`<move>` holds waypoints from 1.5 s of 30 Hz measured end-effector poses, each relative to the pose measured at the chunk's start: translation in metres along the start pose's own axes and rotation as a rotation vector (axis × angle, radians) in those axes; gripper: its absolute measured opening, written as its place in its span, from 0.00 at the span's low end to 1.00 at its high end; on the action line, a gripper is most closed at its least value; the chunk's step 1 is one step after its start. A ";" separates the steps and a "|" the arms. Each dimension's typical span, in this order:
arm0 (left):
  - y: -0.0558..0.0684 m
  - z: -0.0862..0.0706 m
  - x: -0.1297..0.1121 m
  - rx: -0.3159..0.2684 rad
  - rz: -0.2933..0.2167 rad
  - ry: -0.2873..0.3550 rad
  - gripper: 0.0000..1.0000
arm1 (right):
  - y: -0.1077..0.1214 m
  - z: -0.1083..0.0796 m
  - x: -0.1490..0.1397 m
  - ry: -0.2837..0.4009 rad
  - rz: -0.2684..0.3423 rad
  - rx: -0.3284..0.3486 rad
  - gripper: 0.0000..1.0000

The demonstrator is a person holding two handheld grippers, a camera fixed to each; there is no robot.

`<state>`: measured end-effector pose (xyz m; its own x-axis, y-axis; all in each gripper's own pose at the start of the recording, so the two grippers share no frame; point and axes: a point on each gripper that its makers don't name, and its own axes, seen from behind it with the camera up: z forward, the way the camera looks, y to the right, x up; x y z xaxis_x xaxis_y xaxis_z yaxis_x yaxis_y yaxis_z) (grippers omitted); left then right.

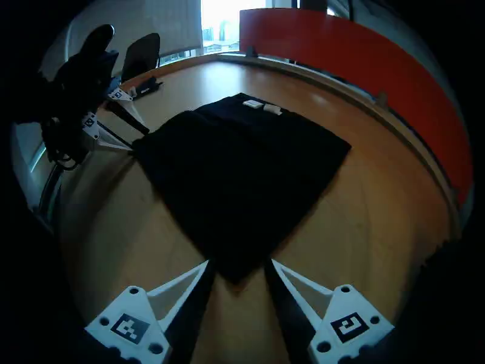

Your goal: Fold towel

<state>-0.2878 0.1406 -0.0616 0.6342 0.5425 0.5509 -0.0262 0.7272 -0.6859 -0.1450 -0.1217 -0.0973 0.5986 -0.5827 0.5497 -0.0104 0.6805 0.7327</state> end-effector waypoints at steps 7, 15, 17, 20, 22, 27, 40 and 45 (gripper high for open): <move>0.004 -0.002 0.000 0.003 -0.005 -0.005 0.48 | -0.003 0.001 0.000 -0.007 -0.008 0.010 0.29; 0.003 -0.002 0.002 0.029 -0.047 -0.012 0.13 | -0.012 0.002 0.004 -0.001 -0.002 0.037 0.20; 0.004 -0.002 0.002 0.025 -0.058 -0.013 0.13 | -0.011 0.001 0.006 0.008 -0.001 0.029 0.18; 0.006 -0.003 0.003 0.016 -0.073 -0.013 0.12 | -0.010 -0.001 0.007 0.014 0.004 0.023 0.17; 0.007 -0.004 0.004 0.012 -0.079 -0.009 0.12 | -0.009 -0.002 0.008 0.019 0.009 0.021 0.17; 0.007 -0.009 0.010 0.015 -0.084 0.005 0.11 | -0.007 -0.006 0.011 0.032 0.021 0.016 0.17; 0.014 -0.034 0.019 0.014 -0.093 0.017 0.11 | -0.014 -0.034 0.026 0.073 0.010 0.018 0.17; 0.023 -0.046 0.022 0.012 -0.102 0.015 0.11 | -0.017 -0.049 0.032 0.089 0.010 0.017 0.17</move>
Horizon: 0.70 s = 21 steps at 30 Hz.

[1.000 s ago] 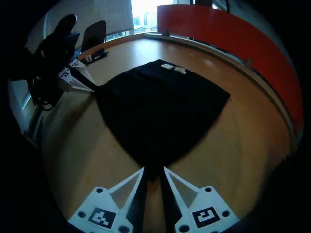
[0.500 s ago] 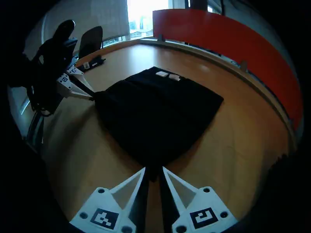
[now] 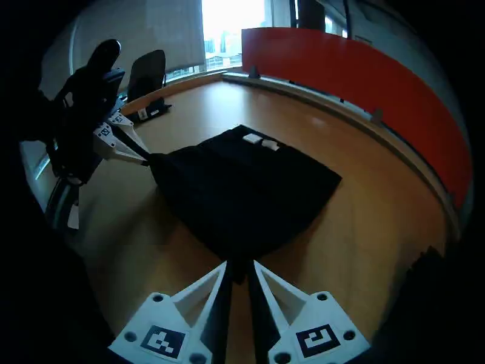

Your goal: Fold towel

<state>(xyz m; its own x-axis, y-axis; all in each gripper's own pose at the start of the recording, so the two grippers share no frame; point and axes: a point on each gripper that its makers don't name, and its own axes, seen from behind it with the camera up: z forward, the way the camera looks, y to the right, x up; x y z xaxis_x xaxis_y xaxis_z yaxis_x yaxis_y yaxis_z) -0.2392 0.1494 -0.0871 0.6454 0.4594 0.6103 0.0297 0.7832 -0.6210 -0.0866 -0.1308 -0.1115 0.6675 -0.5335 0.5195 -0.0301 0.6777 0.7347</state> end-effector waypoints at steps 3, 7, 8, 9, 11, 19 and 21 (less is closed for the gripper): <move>0.005 -0.008 0.001 -0.002 -0.006 -0.001 0.11 | -0.003 -0.009 0.004 0.008 0.002 0.001 0.17; 0.011 -0.017 0.003 -0.007 -0.010 -0.007 0.11 | -0.006 -0.019 0.008 0.018 0.006 0.003 0.17; 0.013 -0.019 0.003 -0.008 -0.010 -0.009 0.11 | -0.007 -0.021 0.010 0.020 0.007 0.004 0.17; 0.014 -0.021 0.004 -0.008 -0.010 -0.011 0.11 | -0.008 -0.024 0.011 0.022 0.007 0.005 0.17; 0.016 -0.026 0.004 -0.009 -0.013 -0.016 0.11 | -0.010 -0.028 0.013 0.027 0.009 0.007 0.17; 0.023 -0.044 0.005 -0.012 -0.030 -0.030 0.11 | -0.019 -0.044 0.024 0.043 0.004 0.013 0.17; 0.025 -0.050 0.006 -0.012 -0.037 -0.033 0.11 | -0.020 -0.048 0.026 0.047 0.006 0.015 0.17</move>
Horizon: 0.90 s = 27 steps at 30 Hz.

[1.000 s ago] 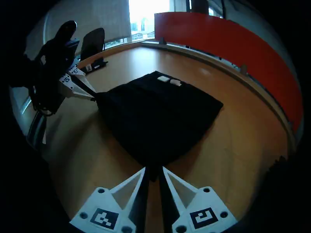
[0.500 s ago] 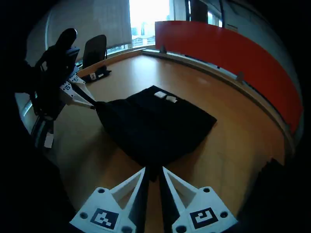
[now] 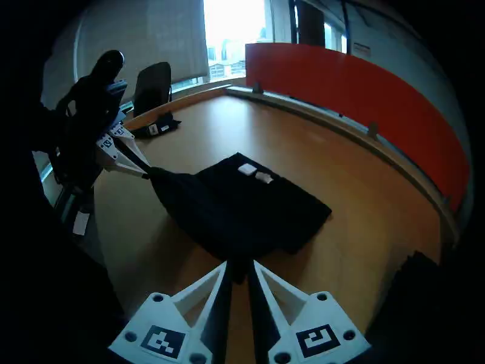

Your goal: Fold towel

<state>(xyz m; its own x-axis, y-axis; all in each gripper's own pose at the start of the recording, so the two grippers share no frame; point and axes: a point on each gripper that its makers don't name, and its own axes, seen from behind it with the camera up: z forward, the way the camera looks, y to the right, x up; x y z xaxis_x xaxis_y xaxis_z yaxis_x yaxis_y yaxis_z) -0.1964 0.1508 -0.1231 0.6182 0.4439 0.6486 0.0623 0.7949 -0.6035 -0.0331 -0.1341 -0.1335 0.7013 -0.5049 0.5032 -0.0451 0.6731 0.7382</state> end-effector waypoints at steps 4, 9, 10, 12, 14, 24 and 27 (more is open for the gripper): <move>0.005 -0.010 0.002 -0.005 -0.016 -0.001 0.11 | -0.002 -0.007 0.002 0.001 0.004 0.002 0.17; 0.012 -0.018 0.003 -0.016 -0.033 -0.005 0.11 | -0.004 -0.017 0.005 0.002 0.009 0.004 0.17; 0.013 -0.019 0.003 -0.018 -0.033 -0.006 0.11 | -0.005 -0.019 0.005 0.002 0.010 0.004 0.17; 0.015 -0.021 0.003 -0.021 -0.034 -0.009 0.11 | -0.006 -0.022 0.006 0.003 0.013 0.006 0.17; 0.016 -0.023 0.002 -0.022 -0.031 -0.011 0.11 | -0.008 -0.025 0.006 0.003 0.014 0.009 0.17; 0.011 -0.024 0.007 -0.012 -0.014 -0.007 0.11 | -0.013 -0.029 0.004 -0.001 0.013 0.015 0.17; 0.009 -0.025 0.009 -0.009 -0.014 -0.005 0.11 | -0.015 -0.029 0.005 -0.001 0.015 0.018 0.17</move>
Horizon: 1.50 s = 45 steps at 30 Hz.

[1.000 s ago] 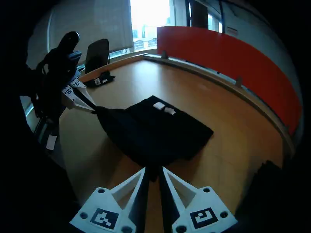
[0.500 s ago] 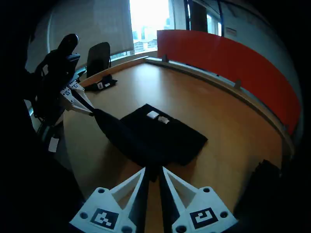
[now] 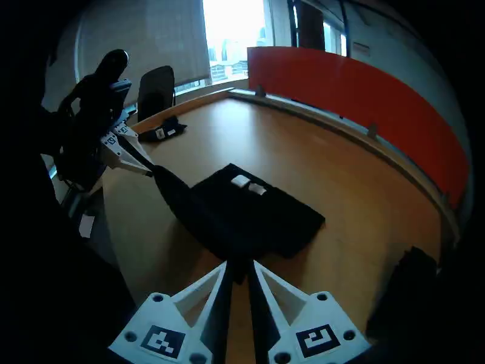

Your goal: Fold towel

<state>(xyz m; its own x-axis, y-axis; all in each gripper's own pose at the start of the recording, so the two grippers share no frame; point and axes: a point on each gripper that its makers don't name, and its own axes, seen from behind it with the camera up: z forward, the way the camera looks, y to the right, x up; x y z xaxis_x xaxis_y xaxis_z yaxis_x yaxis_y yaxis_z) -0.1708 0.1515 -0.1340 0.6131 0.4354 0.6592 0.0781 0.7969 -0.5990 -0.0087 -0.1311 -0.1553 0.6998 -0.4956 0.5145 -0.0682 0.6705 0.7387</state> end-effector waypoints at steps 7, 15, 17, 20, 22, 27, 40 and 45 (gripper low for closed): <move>-0.002 -0.001 0.001 0.001 0.006 0.001 0.11 | -0.002 -0.001 0.001 0.000 -0.002 0.006 0.17; -0.003 0.000 0.004 0.004 0.003 0.005 0.11 | -0.003 0.000 0.002 -0.002 -0.008 0.009 0.17; -0.004 0.000 0.005 0.003 0.001 0.006 0.11 | -0.001 0.001 0.002 -0.001 -0.009 0.007 0.17; -0.006 0.001 0.008 0.006 0.001 0.006 0.11 | 0.001 0.002 0.004 0.001 -0.011 0.005 0.17; -0.008 0.001 0.011 0.010 0.003 0.007 0.11 | 0.004 0.004 0.006 0.002 -0.014 0.003 0.17; -0.016 0.006 0.021 0.022 0.022 0.005 0.11 | 0.012 0.009 0.014 0.007 -0.025 -0.005 0.17; -0.038 0.037 0.046 0.013 0.075 -0.031 0.11 | 0.047 0.032 0.028 0.002 -0.038 -0.031 0.17; -0.046 0.052 0.054 0.006 0.075 -0.046 0.11 | 0.059 0.042 0.033 -0.001 -0.028 -0.035 0.17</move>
<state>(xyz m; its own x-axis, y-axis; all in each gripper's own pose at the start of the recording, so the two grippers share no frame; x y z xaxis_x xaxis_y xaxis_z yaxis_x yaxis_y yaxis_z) -0.1821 0.1596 -0.0475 0.5802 0.5128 0.6328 0.0286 0.7636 -0.6451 -0.0194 -0.1308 -0.0769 0.7006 -0.5147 0.4942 -0.0241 0.6752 0.7372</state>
